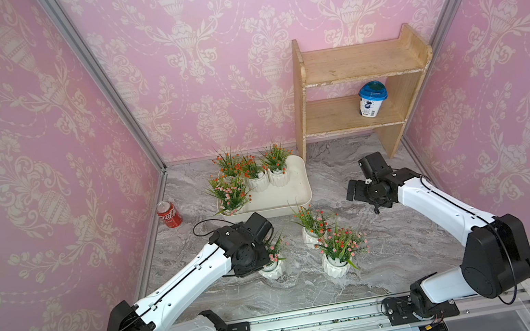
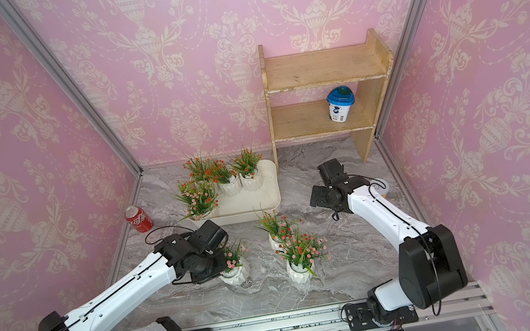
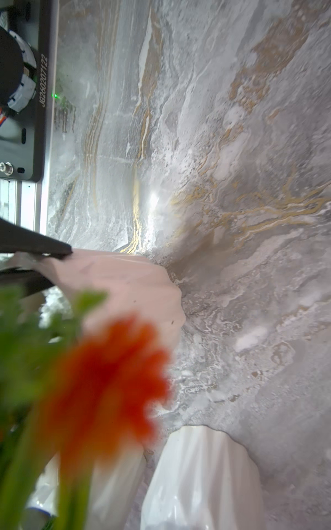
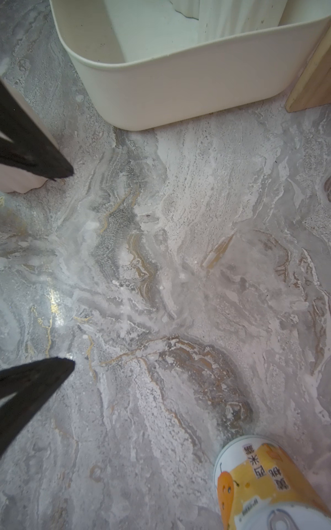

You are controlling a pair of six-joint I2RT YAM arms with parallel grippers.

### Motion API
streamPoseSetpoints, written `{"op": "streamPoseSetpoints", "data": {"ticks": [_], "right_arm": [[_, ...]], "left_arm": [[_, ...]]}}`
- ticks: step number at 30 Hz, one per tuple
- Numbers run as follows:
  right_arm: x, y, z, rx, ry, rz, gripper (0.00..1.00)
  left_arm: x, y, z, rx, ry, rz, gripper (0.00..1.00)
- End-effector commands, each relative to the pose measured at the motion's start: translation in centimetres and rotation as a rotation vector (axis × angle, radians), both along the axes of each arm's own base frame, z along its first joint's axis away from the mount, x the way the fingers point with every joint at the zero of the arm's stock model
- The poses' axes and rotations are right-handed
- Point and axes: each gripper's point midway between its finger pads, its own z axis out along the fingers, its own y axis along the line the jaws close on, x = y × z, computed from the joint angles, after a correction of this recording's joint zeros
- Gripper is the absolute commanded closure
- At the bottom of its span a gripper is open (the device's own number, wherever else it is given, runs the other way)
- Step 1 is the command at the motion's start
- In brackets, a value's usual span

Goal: Put the potted gypsophila into the storage box
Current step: Pick up the baby's breath potted plant from the center of the board, then place the baby's breath potted plant at the storage box.

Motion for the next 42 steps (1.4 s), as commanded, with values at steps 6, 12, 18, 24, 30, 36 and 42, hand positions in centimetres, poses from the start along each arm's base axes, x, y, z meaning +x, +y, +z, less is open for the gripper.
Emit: {"op": "streamPoseSetpoints", "data": {"ticks": [6, 12, 18, 24, 30, 36, 42], "right_arm": [[-0.5, -0.5, -0.2, 0.007, 0.002, -0.021, 0.00], [-0.3, -0.6, 0.1, 0.010, -0.003, -0.023, 0.00], [-0.3, -0.9, 0.4, 0.011, -0.007, -0.026, 0.00], [-0.3, -1.5, 0.5, 0.009, -0.011, -0.032, 0.00], [-0.3, -1.8, 0.3, 0.014, -0.006, -0.039, 0.00], [-0.3, -2.0, 0.1, 0.017, -0.001, -0.040, 0.00], [-0.3, -2.1, 0.0, 0.020, 0.002, -0.042, 0.00]], "left_arm": [[5.7, 1.4, 5.8, 0.041, -0.157, -0.087, 1.00], [11.8, 0.6, 9.3, 0.059, -0.274, -0.117, 1.00], [17.3, 0.6, 10.5, 0.071, -0.337, -0.107, 1.00], [20.8, 0.4, 10.0, 0.079, -0.345, -0.102, 1.00], [22.7, 0.2, 8.2, 0.098, -0.310, -0.111, 1.00], [24.0, 0.6, 6.7, 0.116, -0.281, -0.108, 1.00], [24.9, 0.6, 6.0, 0.111, -0.269, -0.104, 1.00]]}}
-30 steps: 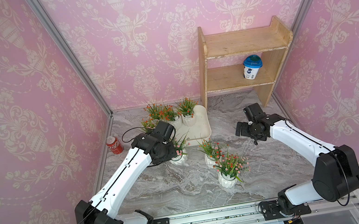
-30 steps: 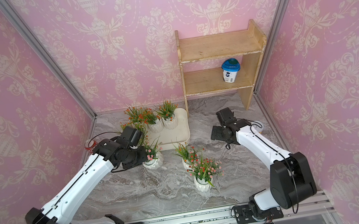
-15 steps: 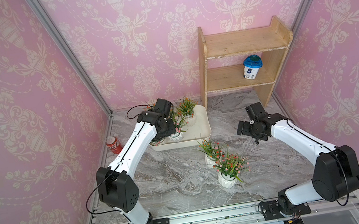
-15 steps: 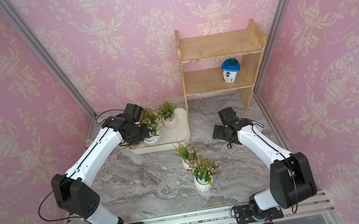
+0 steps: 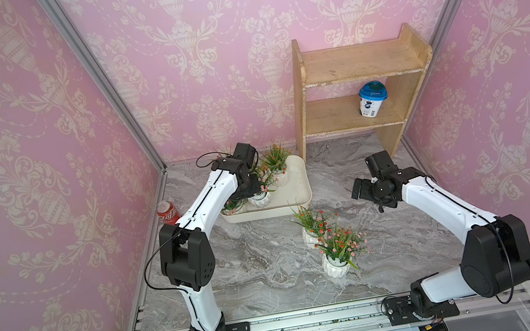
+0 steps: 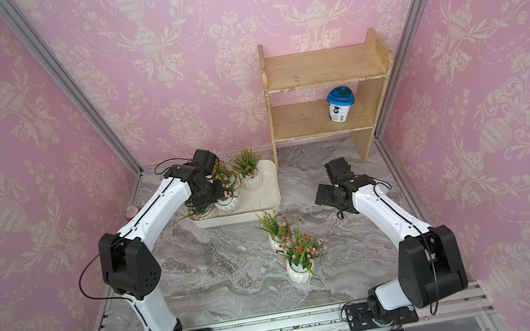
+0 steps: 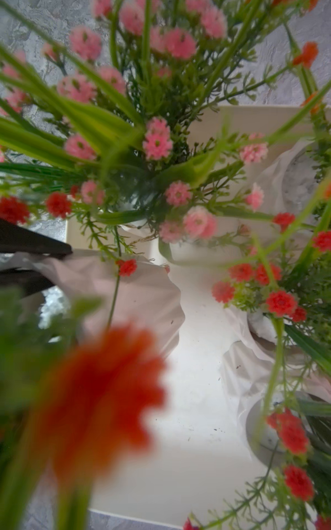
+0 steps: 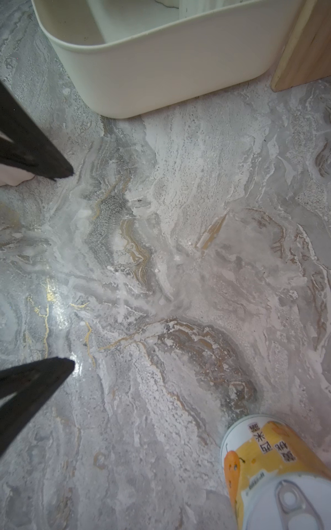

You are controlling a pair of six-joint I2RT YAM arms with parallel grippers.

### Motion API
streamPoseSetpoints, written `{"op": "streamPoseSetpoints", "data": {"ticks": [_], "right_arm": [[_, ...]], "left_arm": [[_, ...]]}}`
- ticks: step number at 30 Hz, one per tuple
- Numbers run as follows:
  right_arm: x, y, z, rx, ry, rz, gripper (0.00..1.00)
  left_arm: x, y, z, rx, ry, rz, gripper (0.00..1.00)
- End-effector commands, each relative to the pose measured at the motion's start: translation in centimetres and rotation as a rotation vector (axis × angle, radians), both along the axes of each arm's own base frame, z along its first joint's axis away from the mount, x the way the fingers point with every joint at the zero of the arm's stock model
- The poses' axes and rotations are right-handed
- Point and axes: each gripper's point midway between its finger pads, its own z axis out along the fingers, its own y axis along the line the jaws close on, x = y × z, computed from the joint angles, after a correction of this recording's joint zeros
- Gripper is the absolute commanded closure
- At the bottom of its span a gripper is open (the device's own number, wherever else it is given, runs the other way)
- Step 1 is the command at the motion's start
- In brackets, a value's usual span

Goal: Put the potted gypsophila into the storage box
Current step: Place the baby's breath potted plant at the storage box.

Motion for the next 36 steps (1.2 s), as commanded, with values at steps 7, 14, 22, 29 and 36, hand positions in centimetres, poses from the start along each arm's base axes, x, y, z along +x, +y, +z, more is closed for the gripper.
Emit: {"op": "streamPoseSetpoints", "data": {"ticks": [7, 14, 22, 29, 36], "right_arm": [[-0.3, -0.4, 0.1, 0.004, -0.009, 0.004, 0.00], [-0.4, -0.5, -0.3, 0.002, -0.001, 0.002, 0.00], [-0.4, -0.5, -0.6, 0.008, 0.003, 0.000, 0.00], [-0.6, -0.5, -0.9, 0.008, 0.011, -0.002, 0.00], [-0.6, -0.6, -0.8, 0.005, 0.008, -0.002, 0.00]], "left_arm": [[1.7, -0.2, 0.1, -0.008, -0.018, -0.018, 1.00], [1.1, 0.2, -1.4, 0.025, 0.039, -0.034, 1.00], [0.7, 0.7, -2.5, 0.049, 0.084, -0.046, 1.00], [0.5, 1.0, -3.6, 0.080, 0.128, -0.057, 1.00], [0.5, 0.9, -4.2, 0.080, 0.142, -0.056, 1.00]]}}
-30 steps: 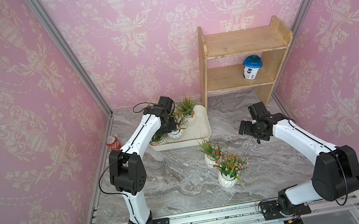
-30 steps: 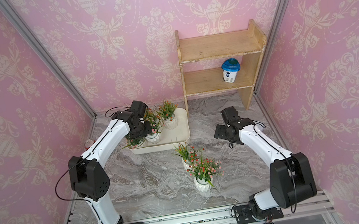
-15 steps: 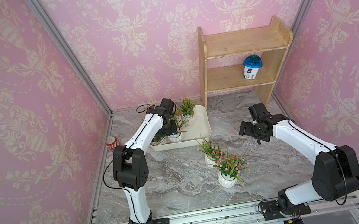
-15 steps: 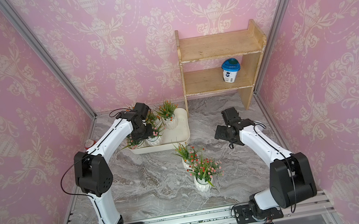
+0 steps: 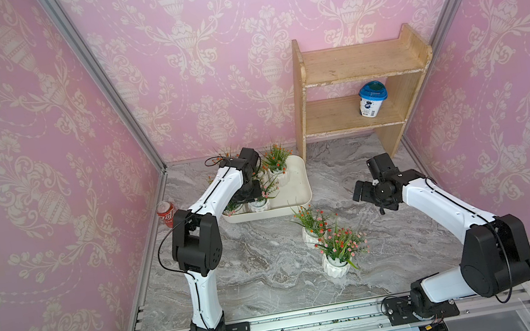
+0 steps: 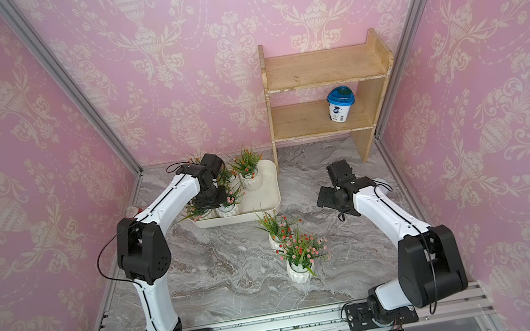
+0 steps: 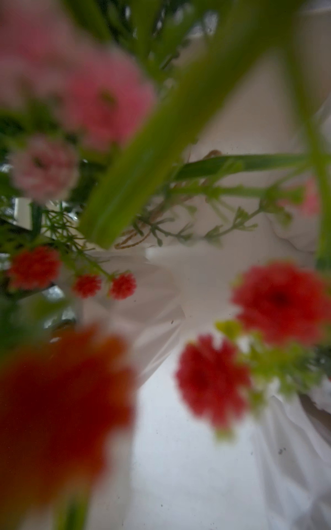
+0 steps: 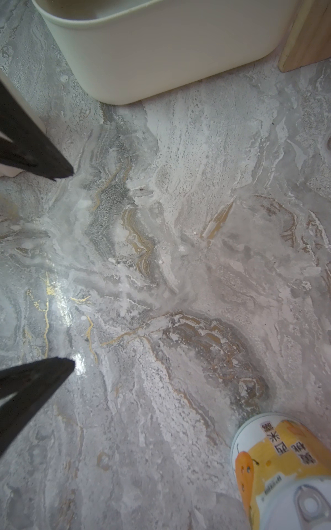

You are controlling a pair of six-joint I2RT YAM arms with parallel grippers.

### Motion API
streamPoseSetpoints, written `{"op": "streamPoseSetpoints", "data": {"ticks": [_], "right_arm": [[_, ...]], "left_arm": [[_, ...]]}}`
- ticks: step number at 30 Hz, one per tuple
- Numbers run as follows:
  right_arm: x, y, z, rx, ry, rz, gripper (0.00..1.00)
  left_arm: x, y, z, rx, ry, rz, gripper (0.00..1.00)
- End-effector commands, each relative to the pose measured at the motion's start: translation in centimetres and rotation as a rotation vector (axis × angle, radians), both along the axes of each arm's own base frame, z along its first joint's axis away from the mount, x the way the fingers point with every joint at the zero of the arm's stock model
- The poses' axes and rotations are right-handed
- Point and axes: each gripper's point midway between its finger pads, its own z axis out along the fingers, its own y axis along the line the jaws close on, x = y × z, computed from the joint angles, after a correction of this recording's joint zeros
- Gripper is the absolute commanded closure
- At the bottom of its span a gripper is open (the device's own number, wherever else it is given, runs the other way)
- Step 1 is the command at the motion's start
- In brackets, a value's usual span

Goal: Put the potted gypsophila into the storage box
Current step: Place the baby's breath potted plant at the storage box.

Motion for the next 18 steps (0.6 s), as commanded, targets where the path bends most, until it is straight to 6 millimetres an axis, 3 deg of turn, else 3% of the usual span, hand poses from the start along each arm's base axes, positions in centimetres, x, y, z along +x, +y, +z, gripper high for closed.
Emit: {"op": "streamPoseSetpoints", "data": {"ticks": [1, 14, 18], "right_arm": [[-0.18, -0.22, 0.19, 0.000, -0.008, 0.005, 0.01], [-0.43, -0.46, -0.04, 0.001, -0.004, 0.000, 0.00], [-0.41, -0.49, -0.02, 0.003, -0.007, 0.000, 0.00]], "left_arm": [[0.13, 0.40, 0.62, 0.008, 0.005, -0.011, 0.99], [-0.13, 0.60, 0.05, 0.014, 0.032, -0.001, 0.76], [-0.18, 0.81, 0.38, 0.019, 0.027, 0.002, 0.74]]}}
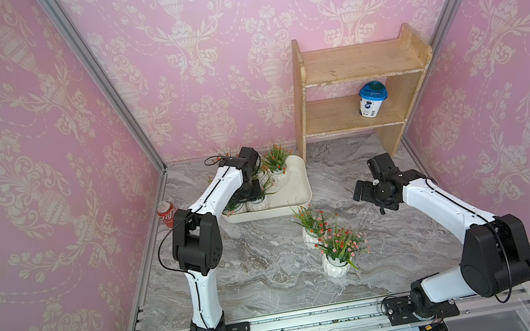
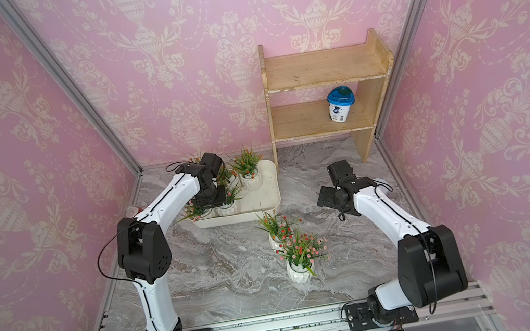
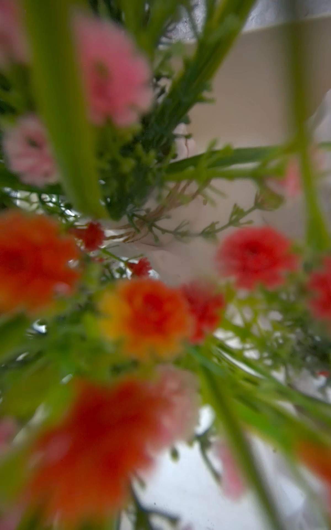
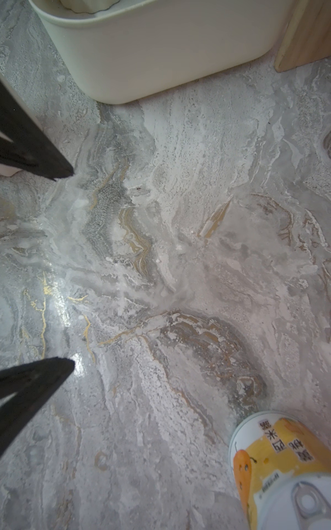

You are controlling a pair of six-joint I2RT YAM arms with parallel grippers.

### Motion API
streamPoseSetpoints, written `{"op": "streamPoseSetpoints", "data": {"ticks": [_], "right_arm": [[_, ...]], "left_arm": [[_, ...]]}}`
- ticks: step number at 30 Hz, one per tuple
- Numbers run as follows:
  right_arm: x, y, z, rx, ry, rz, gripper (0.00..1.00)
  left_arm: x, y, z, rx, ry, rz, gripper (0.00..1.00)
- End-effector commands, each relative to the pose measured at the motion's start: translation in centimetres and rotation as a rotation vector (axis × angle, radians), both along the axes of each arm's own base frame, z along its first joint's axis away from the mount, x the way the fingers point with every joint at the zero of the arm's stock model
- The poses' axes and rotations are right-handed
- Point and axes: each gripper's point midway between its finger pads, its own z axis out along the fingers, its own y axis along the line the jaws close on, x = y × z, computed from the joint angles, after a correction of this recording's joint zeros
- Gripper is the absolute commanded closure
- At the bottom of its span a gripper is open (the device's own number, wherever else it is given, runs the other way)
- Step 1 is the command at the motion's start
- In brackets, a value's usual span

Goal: Put the potted gypsophila into the storage box
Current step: Place the baby's breath potted plant at the storage box.

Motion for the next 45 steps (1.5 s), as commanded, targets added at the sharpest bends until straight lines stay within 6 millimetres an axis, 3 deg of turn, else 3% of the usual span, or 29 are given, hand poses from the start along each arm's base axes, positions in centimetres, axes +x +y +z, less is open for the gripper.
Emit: {"op": "streamPoseSetpoints", "data": {"ticks": [1, 9, 19, 23, 28, 30, 33, 36, 45], "right_arm": [[-0.5, -0.2, 0.1, 0.002, -0.003, 0.008, 0.01], [-0.5, -0.1, 0.1, 0.009, -0.006, 0.008, 0.00], [-0.1, 0.5, 0.3, 0.039, -0.003, 0.027, 0.00], [0.1, 1.5, 0.3, 0.075, 0.008, 0.071, 0.01], [0.1, 2.8, 0.3, 0.118, 0.041, 0.151, 0.02], [-0.2, 3.1, 0.2, 0.125, 0.064, 0.173, 0.02], [-0.9, 3.3, -0.3, 0.127, 0.110, 0.199, 0.02], [-1.7, 4.4, -0.8, 0.181, 0.152, 0.255, 0.04], [-4.3, 6.1, -1.6, 0.190, 0.225, 0.336, 0.07]], "left_arm": [[-0.4, 0.7, 0.4, 0.019, 0.022, -0.002, 0.74], [-0.7, 0.9, 2.6, 0.010, -0.017, 0.003, 0.69], [-1.5, 1.0, 8.0, -0.047, -0.125, 0.022, 0.51], [-2.6, 0.7, 10.1, -0.099, -0.153, 0.023, 0.35], [-4.5, 0.5, 13.4, -0.179, -0.213, 0.026, 0.07], [-5.3, 0.8, 14.4, -0.190, -0.249, 0.033, 0.01], [-6.6, 1.8, 15.8, -0.210, -0.297, 0.060, 0.01], [-8.0, 3.1, 16.2, -0.223, -0.318, 0.097, 0.01], [-10.4, 6.1, 13.7, -0.273, -0.268, 0.185, 0.01]]}}
